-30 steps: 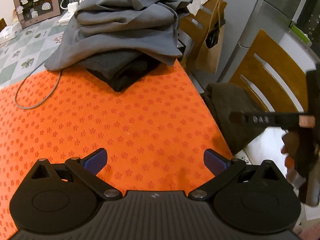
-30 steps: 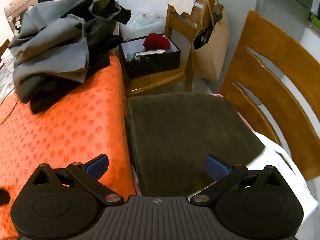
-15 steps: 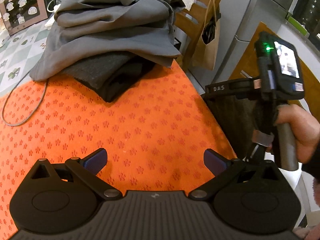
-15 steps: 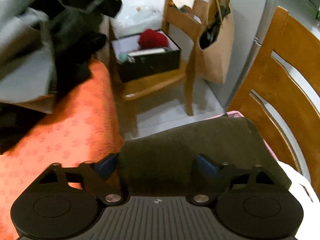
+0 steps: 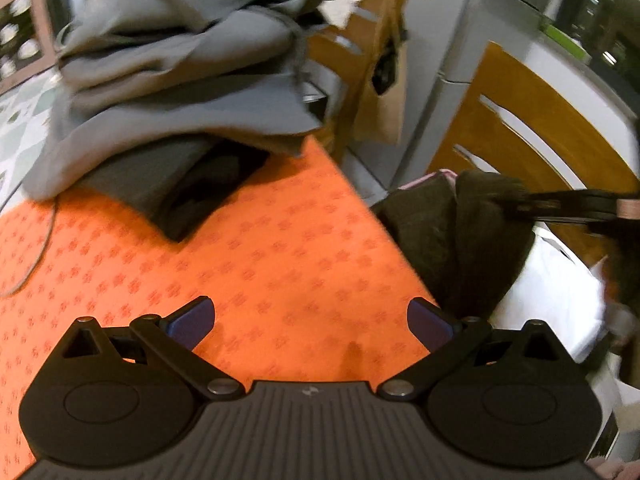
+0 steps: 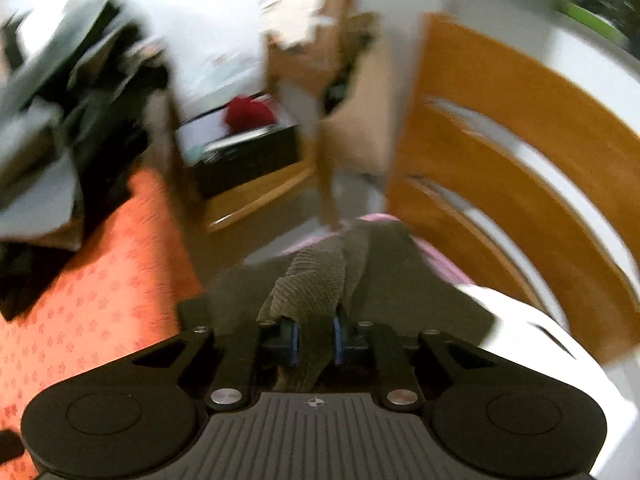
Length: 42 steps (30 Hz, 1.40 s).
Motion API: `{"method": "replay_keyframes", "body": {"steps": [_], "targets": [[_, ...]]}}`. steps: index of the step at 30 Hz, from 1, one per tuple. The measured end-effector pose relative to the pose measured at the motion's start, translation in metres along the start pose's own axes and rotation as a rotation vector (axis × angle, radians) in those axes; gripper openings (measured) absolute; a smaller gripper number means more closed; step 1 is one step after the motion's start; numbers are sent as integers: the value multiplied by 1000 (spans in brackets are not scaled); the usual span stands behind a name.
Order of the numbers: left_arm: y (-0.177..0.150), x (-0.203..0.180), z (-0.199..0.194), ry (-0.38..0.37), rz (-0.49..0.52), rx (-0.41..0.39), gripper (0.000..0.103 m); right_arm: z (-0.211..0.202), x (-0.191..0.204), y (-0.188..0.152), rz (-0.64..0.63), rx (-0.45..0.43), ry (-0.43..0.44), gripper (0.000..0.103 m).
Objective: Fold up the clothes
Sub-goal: 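Reach both tools to the olive trousers on the chair and grasp the waistband, then lift the trousers with both grippers and carry them onto the orange table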
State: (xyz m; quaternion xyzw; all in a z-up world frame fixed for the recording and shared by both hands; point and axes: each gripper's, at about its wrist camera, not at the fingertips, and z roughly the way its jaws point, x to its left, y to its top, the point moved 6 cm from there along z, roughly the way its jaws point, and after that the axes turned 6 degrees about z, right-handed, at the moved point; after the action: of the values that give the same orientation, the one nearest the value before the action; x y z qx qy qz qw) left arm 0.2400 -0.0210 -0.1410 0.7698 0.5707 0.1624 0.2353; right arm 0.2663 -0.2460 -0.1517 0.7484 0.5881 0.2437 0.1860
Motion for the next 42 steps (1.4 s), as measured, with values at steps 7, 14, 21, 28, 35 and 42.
{"method": "replay_keyframes", "body": {"steps": [7,14,21,28,35,42], "targets": [[24,-46,29,-83,173,-10,103,-69,-100,-34,212,-36,-121,12],[51,-89,71,-135,306,-14,103,-83,-152,-99,371,44,-201,12],[62,-106,90,-186,358,-34,103,-68,-147,-115,262,197,-159,24],[49,-91,83,-181,322,-23,103,-77,-114,-70,77,105,-114,60],[33,-64,65,-157,235,-12,103,-29,-60,-38,-70,79,11,67],[20,-31,33,-101,159,-18,103,27,-14,-38,-187,119,121,73]]}}
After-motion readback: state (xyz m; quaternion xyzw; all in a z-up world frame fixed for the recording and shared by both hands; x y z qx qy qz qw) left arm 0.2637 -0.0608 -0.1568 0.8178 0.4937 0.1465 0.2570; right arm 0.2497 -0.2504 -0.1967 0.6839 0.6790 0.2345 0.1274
